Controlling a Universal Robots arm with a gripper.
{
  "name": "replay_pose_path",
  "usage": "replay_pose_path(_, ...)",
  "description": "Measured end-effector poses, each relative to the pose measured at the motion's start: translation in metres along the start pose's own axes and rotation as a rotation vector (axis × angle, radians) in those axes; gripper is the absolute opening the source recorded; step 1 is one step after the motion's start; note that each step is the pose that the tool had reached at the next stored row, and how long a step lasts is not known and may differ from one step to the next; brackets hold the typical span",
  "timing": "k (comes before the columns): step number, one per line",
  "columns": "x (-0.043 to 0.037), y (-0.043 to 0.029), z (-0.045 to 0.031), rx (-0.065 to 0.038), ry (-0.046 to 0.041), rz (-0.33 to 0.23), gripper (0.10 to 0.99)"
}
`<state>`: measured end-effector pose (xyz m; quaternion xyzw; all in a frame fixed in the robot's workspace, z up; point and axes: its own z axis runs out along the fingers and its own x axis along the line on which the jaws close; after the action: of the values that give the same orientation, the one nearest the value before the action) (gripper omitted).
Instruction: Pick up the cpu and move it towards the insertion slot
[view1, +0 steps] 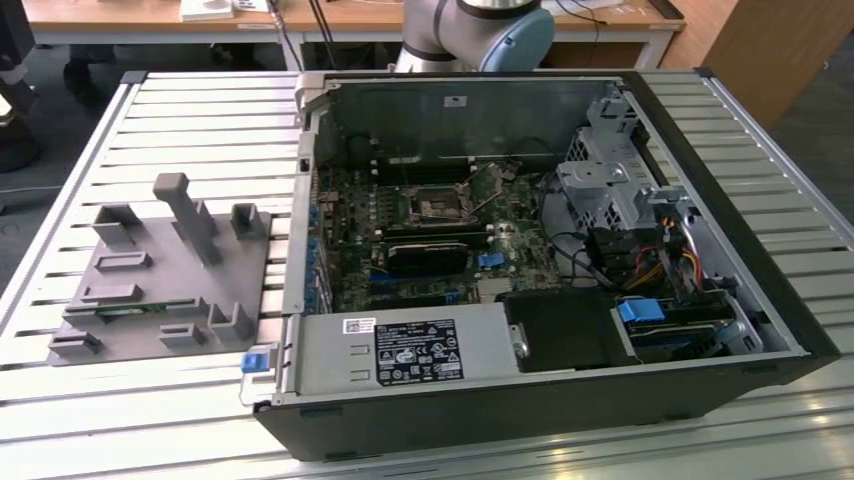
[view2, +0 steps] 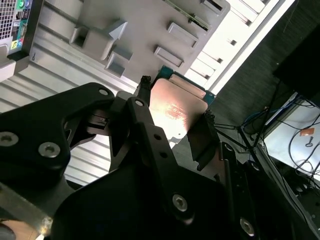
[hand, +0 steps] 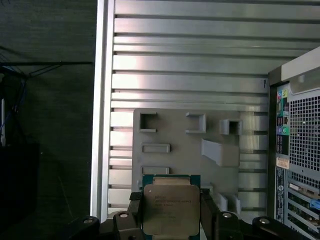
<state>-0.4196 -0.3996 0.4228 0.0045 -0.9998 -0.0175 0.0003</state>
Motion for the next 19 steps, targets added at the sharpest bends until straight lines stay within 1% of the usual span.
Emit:
replay_pose_path(4, -0.0050, 0.0000, 0.0000, 0.000, 0.0000, 0.000, 0.541)
replay_pose_path(19, -0.0175, -0.0001, 0.0000, 0.000, 0.0000, 0.000, 0.541)
